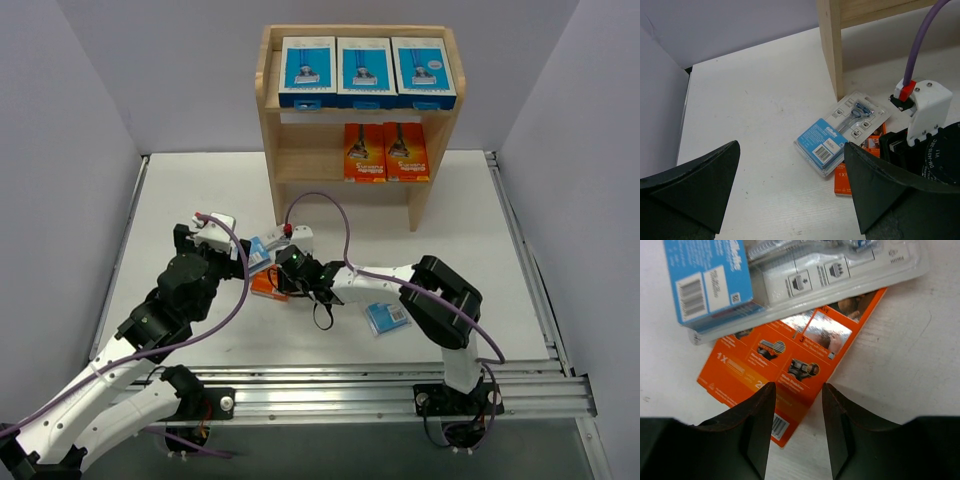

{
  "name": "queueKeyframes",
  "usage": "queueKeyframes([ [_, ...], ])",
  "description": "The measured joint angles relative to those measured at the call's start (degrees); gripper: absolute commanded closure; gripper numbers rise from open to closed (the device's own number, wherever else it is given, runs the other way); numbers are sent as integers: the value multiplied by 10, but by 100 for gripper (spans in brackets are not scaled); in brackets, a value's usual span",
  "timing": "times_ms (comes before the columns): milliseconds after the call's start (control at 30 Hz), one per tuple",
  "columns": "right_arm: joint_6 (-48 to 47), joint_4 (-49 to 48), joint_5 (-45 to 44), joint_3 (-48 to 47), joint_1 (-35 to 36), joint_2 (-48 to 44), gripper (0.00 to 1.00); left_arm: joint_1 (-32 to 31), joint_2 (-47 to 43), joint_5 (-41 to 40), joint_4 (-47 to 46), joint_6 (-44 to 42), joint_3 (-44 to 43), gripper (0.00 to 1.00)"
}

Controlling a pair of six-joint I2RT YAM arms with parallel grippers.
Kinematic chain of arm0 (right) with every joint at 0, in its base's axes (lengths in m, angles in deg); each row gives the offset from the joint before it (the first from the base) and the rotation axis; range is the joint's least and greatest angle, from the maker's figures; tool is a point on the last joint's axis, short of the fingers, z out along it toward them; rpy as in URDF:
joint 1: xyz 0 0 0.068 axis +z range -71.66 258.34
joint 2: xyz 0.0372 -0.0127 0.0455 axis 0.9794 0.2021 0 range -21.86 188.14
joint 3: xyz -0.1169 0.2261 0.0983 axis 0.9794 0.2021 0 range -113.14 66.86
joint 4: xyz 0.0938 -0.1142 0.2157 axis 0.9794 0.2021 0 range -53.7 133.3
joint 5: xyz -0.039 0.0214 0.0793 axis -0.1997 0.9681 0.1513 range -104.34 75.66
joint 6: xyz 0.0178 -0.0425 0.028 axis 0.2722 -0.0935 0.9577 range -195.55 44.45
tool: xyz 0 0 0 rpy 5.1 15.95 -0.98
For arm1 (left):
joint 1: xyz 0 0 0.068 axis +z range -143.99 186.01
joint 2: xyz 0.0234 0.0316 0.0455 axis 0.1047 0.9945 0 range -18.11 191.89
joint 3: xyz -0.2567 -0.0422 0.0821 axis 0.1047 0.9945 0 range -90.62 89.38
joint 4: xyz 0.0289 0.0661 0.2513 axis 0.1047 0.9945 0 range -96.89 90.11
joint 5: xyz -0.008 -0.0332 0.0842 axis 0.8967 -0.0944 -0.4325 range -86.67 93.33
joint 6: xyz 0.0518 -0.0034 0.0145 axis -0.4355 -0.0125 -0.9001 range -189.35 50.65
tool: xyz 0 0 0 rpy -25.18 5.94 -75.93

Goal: Place and organize the shaving razors onto the shelf

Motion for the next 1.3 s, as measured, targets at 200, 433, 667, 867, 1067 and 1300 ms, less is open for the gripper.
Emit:
queueKeyframes([
  [200,3,17,-28,2,12,9,63,0,-4,2,0,0,0,6],
  [433,28,-22,-44,53,16,-14,63,0,-6,2,0,1,0,6],
  [667,50,8,-60,160,20,-90,63,0,-7,4,1,1,0,6],
  [867,65,56,-66,226,23,-163,63,0,-7,4,1,1,0,6],
  [1067,60,101,-81,199,43,-191,46,0,-7,1,1,3,0,6],
  [1300,17,105,-101,27,64,-127,33,0,-31,-63,4,14,0,6],
])
